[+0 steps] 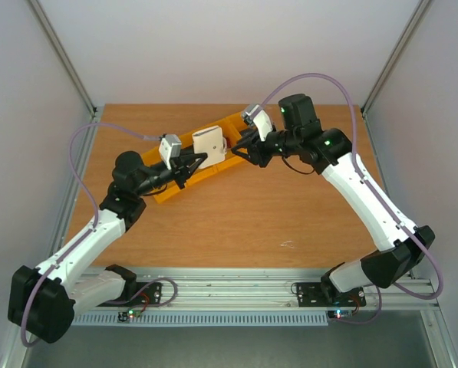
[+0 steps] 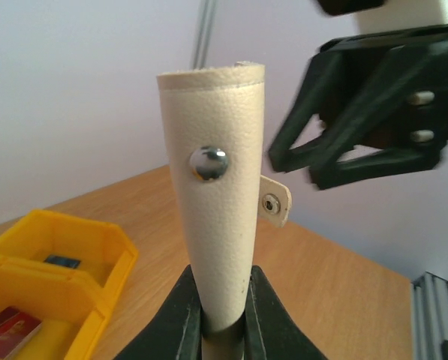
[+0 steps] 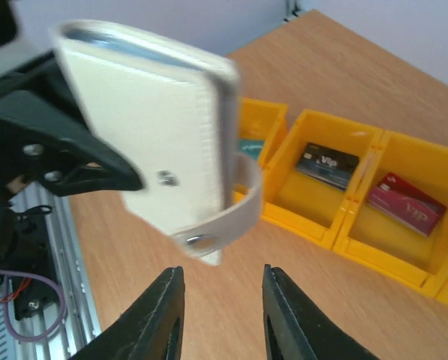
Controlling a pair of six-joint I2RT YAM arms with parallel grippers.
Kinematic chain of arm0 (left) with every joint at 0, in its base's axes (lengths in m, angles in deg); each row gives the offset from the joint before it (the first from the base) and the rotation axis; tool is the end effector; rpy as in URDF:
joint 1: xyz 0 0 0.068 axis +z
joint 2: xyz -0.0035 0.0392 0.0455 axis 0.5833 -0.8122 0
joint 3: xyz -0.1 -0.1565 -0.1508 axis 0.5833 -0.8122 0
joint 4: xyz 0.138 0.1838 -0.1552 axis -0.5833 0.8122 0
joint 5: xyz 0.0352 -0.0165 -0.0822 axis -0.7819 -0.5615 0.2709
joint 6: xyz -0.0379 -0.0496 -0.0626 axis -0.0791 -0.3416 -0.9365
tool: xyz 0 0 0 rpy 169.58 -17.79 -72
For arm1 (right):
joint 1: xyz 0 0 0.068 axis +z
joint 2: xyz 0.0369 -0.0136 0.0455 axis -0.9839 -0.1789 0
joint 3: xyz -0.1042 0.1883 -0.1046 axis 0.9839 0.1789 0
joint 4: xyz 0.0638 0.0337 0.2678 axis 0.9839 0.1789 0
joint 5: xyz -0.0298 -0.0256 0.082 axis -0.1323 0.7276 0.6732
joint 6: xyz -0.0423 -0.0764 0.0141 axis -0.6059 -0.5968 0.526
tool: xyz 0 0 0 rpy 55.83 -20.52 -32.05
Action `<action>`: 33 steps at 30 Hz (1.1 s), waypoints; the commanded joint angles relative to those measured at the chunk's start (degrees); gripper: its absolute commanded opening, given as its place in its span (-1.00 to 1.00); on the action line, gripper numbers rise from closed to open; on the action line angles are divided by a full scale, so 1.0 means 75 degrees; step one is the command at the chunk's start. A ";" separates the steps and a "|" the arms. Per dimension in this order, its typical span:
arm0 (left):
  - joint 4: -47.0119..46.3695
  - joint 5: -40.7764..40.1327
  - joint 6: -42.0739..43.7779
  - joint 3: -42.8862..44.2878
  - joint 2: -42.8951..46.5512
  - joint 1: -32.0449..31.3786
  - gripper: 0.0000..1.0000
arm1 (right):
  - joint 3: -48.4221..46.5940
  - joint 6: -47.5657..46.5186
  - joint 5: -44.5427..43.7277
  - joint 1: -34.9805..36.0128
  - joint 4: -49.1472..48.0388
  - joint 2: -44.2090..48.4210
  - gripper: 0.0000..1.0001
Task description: Take the credit cards out of the card holder
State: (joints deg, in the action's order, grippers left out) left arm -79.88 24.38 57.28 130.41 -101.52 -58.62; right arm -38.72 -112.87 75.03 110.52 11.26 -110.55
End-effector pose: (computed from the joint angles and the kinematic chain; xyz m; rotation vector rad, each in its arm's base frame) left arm 0.2664 -0.1650 0.2900 0.6942 1.4539 -0.9686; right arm 0.2862 0.2170 0.3631 -1.4165 1.6017 0.5228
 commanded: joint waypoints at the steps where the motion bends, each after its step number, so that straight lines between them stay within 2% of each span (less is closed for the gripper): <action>1: 0.0412 -0.1004 0.0606 0.0395 -0.0147 -0.0051 -0.99 | -0.0289 0.0550 0.0829 -0.0004 -0.0081 0.0157 -0.34; 7: 0.0577 -0.1054 0.0339 0.0691 -0.0266 -0.0058 -1.00 | 0.0363 0.1331 0.0900 0.0153 -0.1408 0.0159 0.04; 12: 0.0626 -0.0112 0.0338 0.0912 -0.0222 -0.0156 -1.00 | 0.0080 0.1236 0.0802 0.0127 -0.1180 -0.0221 0.26; 15: 0.0603 0.0415 0.0154 0.0968 -0.0090 -0.0169 -1.00 | 0.0033 0.1096 0.0860 -0.0057 -0.1016 -0.0266 0.27; 21: 0.0484 0.1363 0.0144 0.0924 0.0095 -0.0174 -0.99 | -0.0242 0.0448 0.1799 -0.0547 -0.0200 -0.0268 0.19; 25: 0.0308 0.1498 0.0248 0.0898 0.0126 -0.0169 -0.99 | -0.0676 -0.0213 0.1860 -0.0561 0.0775 -0.0456 0.12; 33: 0.0157 0.1889 0.0323 0.0898 0.0103 -0.0172 -0.99 | -0.0882 -0.0726 0.2482 -0.0559 0.1428 -0.0465 0.03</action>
State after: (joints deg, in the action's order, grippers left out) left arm -73.60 34.65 59.07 135.87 -102.02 -59.61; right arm -43.25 -114.01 89.76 106.41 17.21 -113.63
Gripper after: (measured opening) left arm 0.099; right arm 0.530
